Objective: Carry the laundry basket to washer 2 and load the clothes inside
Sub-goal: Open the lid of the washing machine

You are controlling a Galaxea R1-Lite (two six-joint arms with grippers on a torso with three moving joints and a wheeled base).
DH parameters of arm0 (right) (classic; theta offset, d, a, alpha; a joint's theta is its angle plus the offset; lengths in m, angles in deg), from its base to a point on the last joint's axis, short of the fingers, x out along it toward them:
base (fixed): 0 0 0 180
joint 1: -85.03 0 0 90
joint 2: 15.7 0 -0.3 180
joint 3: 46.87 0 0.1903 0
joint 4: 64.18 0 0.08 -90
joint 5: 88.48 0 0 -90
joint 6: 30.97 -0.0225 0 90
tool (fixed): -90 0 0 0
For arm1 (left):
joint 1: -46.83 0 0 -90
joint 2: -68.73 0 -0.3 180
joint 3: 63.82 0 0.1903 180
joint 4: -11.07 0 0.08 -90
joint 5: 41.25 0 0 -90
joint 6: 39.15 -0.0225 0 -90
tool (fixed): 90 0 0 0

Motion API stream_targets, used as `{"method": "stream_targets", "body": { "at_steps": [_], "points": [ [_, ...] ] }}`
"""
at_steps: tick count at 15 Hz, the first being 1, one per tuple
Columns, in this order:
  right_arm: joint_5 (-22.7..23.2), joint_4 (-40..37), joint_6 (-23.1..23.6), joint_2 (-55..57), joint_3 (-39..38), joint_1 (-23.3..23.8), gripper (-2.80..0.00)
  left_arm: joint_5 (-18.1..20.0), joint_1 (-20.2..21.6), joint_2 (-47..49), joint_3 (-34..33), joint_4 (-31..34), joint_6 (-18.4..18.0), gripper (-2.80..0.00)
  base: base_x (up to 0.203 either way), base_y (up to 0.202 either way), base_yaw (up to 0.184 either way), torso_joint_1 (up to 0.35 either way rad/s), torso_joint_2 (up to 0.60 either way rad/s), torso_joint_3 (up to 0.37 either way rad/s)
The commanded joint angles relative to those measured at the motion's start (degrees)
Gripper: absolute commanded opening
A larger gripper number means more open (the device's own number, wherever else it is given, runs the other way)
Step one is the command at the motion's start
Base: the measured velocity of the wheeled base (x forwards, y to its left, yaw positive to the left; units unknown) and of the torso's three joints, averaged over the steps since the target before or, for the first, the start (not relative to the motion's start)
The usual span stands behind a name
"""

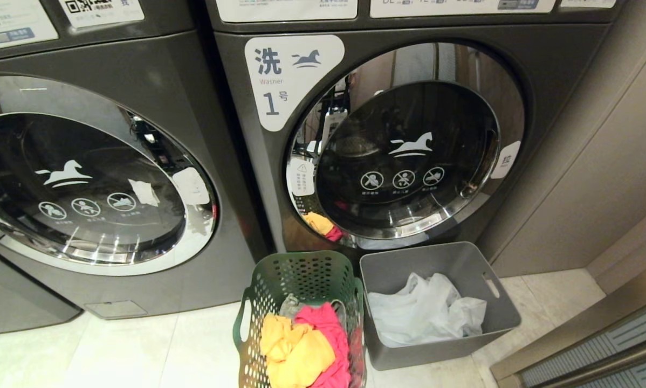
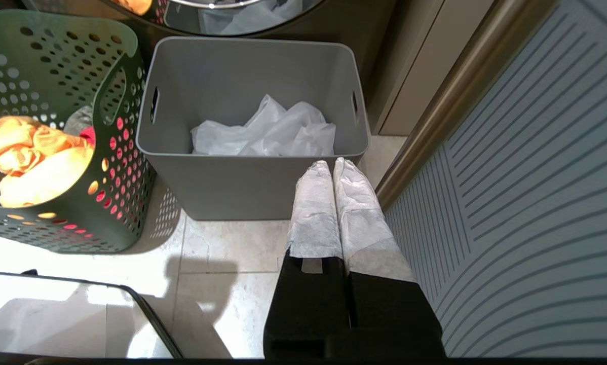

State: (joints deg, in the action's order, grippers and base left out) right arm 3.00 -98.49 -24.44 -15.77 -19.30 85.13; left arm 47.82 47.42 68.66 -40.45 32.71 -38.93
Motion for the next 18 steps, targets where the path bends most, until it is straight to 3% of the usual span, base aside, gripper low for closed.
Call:
{"method": "stream_targets", "body": {
  "at_steps": [1,9,18],
  "points": [
    [0.0,-0.1,0.0,0.0,-0.1,0.0,-2.80,0.0,0.0,0.1,-0.7,0.0,0.0,-2.80,0.000,0.000,0.000,0.003,0.00,0.208],
    [-0.1,-0.1,0.0,0.1,-0.1,0.0,-2.80,0.0,0.0,0.1,-0.7,-0.1,0.2,-2.80,0.000,0.000,0.000,0.002,0.00,0.188],
    [0.2,-0.1,0.5,0.0,0.0,0.0,-2.80,0.1,0.0,0.1,-0.5,0.2,-0.5,-2.80,0.000,0.000,0.000,0.002,0.00,0.012]
  ]
}}
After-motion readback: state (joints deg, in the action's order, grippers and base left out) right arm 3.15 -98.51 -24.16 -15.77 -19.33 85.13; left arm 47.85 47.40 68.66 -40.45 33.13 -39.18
